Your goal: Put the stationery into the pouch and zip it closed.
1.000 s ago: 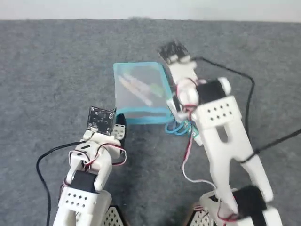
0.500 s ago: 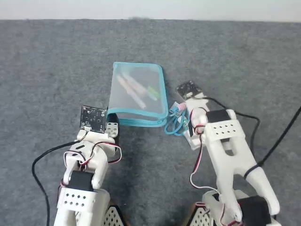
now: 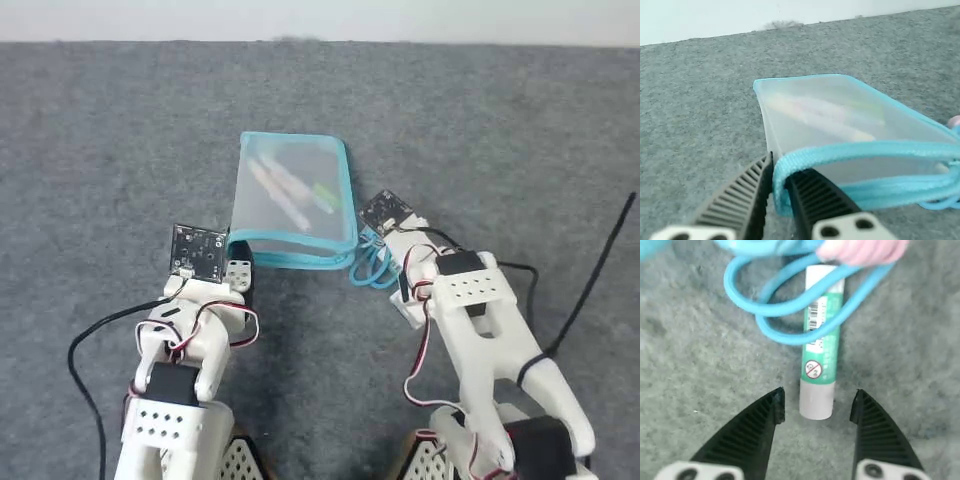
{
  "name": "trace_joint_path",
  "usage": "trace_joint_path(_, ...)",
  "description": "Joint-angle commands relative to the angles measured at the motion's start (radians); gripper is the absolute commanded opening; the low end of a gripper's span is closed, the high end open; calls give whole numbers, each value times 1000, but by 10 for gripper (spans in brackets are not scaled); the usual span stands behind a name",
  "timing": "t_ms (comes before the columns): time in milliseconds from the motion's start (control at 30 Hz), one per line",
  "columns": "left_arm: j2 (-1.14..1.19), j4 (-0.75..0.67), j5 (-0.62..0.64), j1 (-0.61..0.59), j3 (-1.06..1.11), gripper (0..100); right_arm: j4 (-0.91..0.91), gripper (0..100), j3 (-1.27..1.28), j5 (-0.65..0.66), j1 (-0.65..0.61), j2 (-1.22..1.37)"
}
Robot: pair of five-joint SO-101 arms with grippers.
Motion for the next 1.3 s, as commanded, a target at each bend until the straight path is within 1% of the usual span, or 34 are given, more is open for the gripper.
trace_joint_path(0, -14, -29, -8, 2, -5, 11, -27, 187, -5, 17, 18, -25)
trace_joint_path(133, -14, -29, -8, 2, -5, 11, -77, 127, -26, 38, 22, 90)
trace_joint_path(300, -14, -29, -8, 2, -5, 11, -94, 122, -81, 37, 73, 203)
trace_joint_path(400, -14, -29, -8, 2, -5, 11, -94, 120, -84, 37, 101, 228)
trace_joint_path(433, -14, -29, -8, 2, -5, 11, -91, 108, -84, 37, 105, 228)
trace_joint_path(500, -14, -29, -8, 3, -5, 11, -85, 54, -84, 32, 120, 226)
trace_joint_path(567, -14, -29, -8, 3, -5, 11, -71, 1, -95, -5, 134, 214)
trace_joint_path(633, -14, -29, -8, 3, -5, 11, -27, 17, -107, -44, 160, 179)
trace_joint_path(667, -14, -29, -8, 3, -5, 11, 4, 10, -118, -61, 177, 153)
trace_joint_path(867, -14, -29, -8, 3, -5, 11, 255, 7, -193, -181, 308, -58)
trace_joint_path(933, -17, -29, -8, 3, 1, 11, 335, 7, -210, -189, 321, -139)
trace_joint_path(1000, -17, -31, -8, 3, 4, 11, 406, 7, -222, -173, 306, -232)
trace_joint_path(1067, -17, -31, -8, 3, 4, 11, 472, 7, -236, -169, 255, -332)
trace_joint_path(1167, -17, -31, -8, 3, 4, 11, 558, 7, -259, -169, 125, -476)
trace_joint_path(1267, -17, -31, -6, 3, 4, 11, 598, 7, -269, -143, -35, -578)
